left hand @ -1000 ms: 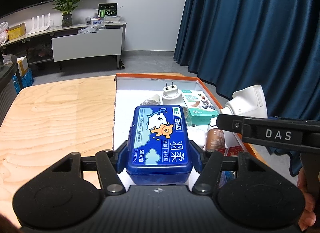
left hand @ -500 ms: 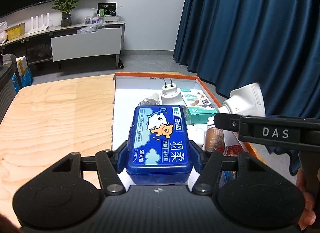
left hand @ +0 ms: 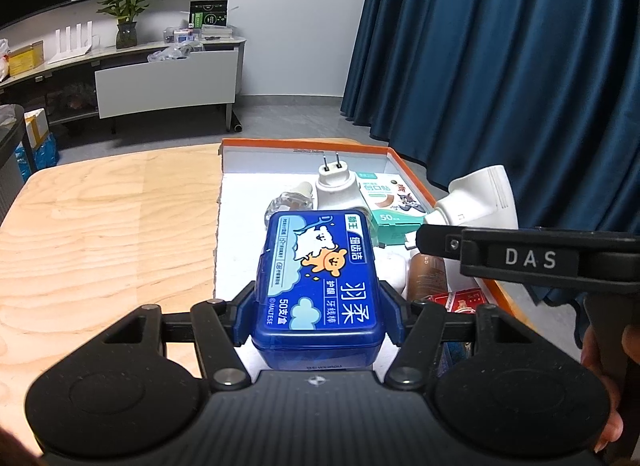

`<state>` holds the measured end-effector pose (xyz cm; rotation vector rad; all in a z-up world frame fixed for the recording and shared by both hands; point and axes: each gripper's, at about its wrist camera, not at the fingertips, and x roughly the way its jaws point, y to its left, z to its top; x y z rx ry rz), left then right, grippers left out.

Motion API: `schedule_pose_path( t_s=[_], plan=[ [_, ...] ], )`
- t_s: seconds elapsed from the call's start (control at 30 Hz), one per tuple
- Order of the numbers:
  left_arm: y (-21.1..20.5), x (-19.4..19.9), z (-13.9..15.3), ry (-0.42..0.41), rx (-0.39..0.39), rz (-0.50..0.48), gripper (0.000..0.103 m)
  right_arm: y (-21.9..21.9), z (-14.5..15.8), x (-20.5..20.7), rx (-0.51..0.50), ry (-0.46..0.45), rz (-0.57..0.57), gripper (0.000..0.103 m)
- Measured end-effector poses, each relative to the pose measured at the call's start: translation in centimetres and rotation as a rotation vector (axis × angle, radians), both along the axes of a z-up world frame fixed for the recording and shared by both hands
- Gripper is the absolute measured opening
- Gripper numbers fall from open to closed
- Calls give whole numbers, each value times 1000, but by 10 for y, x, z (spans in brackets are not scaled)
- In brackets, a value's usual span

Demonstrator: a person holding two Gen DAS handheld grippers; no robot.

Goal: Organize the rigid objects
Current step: 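Carry the blue tin and white adapter over the white box and hold them, then lower the blue tin with the left gripper while the right lowers the adapter, open both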

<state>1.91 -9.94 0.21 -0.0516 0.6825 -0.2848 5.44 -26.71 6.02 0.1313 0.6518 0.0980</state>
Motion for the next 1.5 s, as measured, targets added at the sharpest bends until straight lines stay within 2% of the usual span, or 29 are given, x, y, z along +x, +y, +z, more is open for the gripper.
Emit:
schedule_pose_path(
  t_s=[0.73,1.17,1.33,1.5],
  plan=[
    [-9,11,-8,29,-1,-37,62,-2,-10,29,-4,53,5,82],
    [-26,21,-21,69,10,-89,62,-22,13,5,-3,-31,-50,83],
    [-29,16,-19,62,21,-89,84,-23,23,-10,-18,-50,-59,84],
    [-21,12,-10,44,24,-63,93,-22,29,-29,-30,-66,-60,86]
  ],
)
